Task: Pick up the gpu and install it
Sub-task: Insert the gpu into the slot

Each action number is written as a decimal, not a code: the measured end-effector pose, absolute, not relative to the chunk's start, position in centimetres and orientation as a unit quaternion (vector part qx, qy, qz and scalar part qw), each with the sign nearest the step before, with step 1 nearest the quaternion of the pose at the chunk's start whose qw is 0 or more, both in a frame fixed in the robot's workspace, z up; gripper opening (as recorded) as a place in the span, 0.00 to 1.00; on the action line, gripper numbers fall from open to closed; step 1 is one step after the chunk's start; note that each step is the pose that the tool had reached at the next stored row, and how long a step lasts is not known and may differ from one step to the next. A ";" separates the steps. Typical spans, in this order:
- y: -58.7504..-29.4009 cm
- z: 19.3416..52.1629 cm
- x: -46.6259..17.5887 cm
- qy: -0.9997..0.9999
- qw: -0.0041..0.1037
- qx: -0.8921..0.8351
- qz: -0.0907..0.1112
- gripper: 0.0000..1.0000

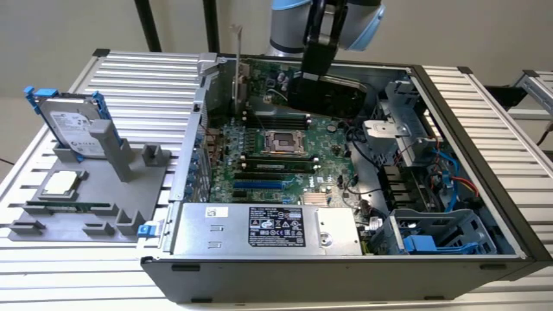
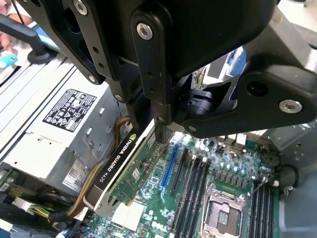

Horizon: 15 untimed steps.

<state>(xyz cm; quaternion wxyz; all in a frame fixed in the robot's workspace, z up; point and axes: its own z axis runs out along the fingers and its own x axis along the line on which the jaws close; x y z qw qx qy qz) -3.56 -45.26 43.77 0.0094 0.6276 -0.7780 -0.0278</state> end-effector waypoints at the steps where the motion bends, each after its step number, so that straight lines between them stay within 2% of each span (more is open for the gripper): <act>1: -45.3 43.8 -3.6 -0.776 0.010 0.630 -0.028 0.00; 15: -45.3 43.8 -3.6 -0.752 0.011 0.658 -0.027 0.00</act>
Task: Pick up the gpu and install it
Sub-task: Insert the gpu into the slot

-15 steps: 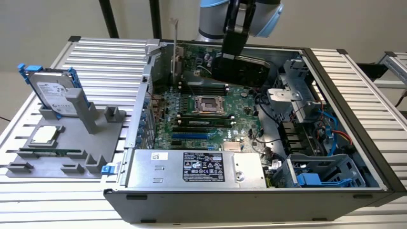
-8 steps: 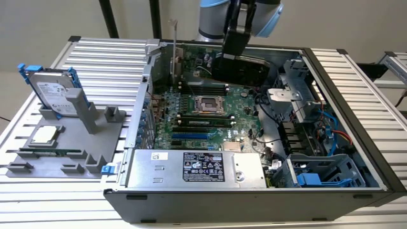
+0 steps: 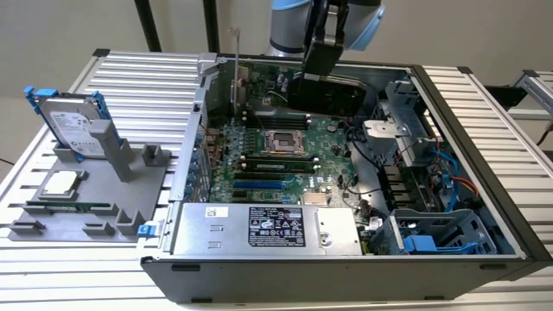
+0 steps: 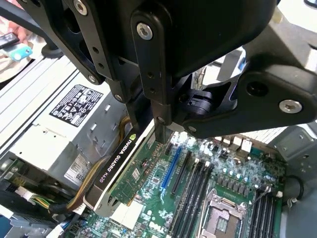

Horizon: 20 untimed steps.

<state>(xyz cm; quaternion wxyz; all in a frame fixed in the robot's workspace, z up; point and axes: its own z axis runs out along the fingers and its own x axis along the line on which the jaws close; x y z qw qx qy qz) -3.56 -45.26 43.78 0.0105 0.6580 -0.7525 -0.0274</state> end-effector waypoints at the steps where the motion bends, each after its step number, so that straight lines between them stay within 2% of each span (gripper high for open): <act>1: -45.3 43.8 -3.6 -0.751 0.011 0.659 -0.027 0.00; 12: -45.3 43.7 -3.5 -0.749 0.010 0.662 -0.027 0.00; 20: -45.3 43.2 -3.6 -0.743 0.006 0.669 -0.023 0.00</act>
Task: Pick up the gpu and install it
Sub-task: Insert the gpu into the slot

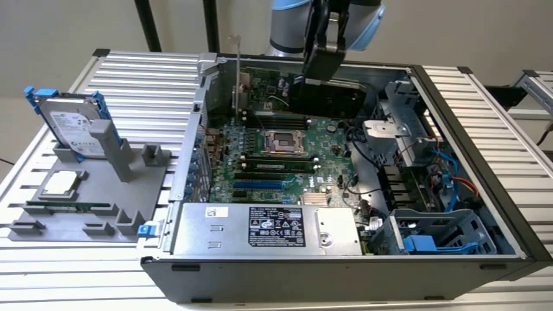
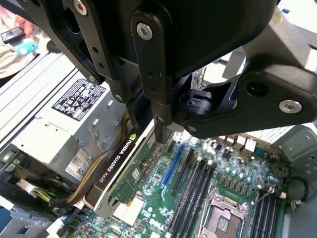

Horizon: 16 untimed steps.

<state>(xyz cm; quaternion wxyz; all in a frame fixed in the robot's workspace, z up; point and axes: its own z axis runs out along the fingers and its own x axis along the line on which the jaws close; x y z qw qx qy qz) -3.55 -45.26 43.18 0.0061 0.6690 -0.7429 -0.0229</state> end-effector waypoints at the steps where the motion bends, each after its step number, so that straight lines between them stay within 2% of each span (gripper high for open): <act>1: -45.3 43.2 -3.6 -0.743 0.006 0.669 -0.023 0.00; 16: -45.3 43.0 -3.6 -0.742 0.006 0.670 -0.022 0.00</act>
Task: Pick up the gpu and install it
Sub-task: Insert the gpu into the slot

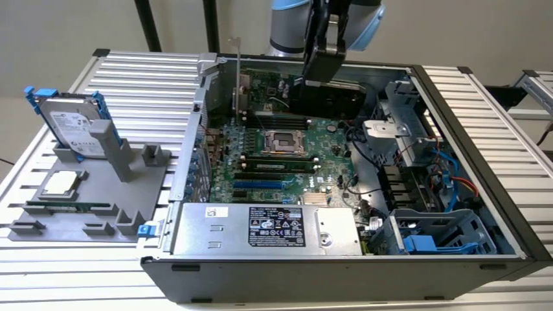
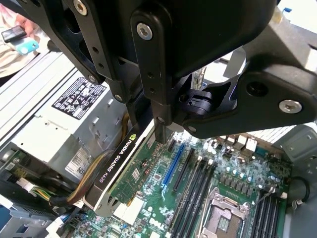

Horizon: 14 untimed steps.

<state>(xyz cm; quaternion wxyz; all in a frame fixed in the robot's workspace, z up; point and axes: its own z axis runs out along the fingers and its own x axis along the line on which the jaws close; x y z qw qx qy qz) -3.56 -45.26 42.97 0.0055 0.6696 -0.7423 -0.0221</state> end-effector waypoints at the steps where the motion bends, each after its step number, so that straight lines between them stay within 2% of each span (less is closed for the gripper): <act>1: -45.3 42.9 -3.6 -0.742 0.005 0.670 -0.022 0.00; 14: -45.3 42.0 -3.6 -0.742 -0.003 0.670 -0.013 0.00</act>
